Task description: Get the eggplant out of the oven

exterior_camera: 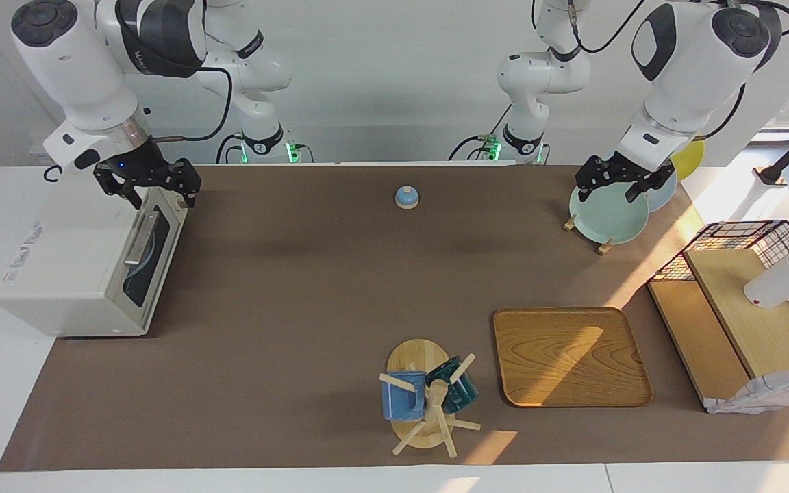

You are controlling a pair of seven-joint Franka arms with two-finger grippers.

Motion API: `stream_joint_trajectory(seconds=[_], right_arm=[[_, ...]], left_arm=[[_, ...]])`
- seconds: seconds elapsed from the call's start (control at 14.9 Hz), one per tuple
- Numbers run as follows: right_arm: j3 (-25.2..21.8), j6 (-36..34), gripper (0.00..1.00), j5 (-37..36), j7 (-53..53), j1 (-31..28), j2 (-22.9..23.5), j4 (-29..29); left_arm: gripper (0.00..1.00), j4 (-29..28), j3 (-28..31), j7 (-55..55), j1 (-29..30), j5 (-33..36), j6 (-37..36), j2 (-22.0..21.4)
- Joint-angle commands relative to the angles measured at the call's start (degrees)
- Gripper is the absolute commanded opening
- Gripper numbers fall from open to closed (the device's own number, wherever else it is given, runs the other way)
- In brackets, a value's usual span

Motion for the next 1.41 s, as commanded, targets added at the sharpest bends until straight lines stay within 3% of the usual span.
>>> stream_joint_trajectory(seconds=[0.0,0.33,0.6,0.67,0.74,0.8,0.87,1.14,1.34], right_arm=[[0.03,-0.07,1.00,1.89,0.59,-0.18,-0.18,0.29],[0.03,-0.07,1.00,1.80,0.59,-0.09,-0.45,0.12],[-0.06,4.32,1.00,1.89,-0.12,-0.88,-1.15,-2.25],[-0.32,5.02,0.84,1.89,-0.29,-1.23,-1.41,-3.04],[-0.41,5.11,0.43,1.80,-0.21,-1.41,-2.02,-3.83],[-0.41,5.03,0.13,1.46,-0.12,-1.33,-2.12,-4.45],[-0.41,4.94,0.00,0.84,-0.03,-1.06,-2.29,-4.71],[-0.41,5.38,0.00,-1.79,-1.88,-1.15,-2.65,-5.77],[-0.41,8.26,0.00,-7.33,4.35,-1.15,-3.17,-9.97]], left_arm=[[1.00,0.14,-0.32,0.70,0.78,-0.60,-0.85,-0.65],[1.00,0.14,-0.32,0.70,0.78,-0.60,-0.85,-0.65],[1.00,0.14,-0.32,0.70,0.78,-0.60,-0.85,-0.65],[1.00,0.14,-0.32,0.70,0.78,-0.60,-0.85,-0.65],[1.00,0.14,-0.32,0.70,0.78,-0.60,-0.85,-0.65],[1.00,0.14,-0.32,0.70,0.78,-0.60,-0.85,-0.65],[1.00,0.14,-0.32,0.70,0.78,-0.60,-0.85,-0.65],[1.00,0.14,-0.32,0.70,0.78,-0.60,-0.85,-0.65],[1.00,0.14,-0.32,0.70,0.78,-0.60,-0.85,-0.65]])
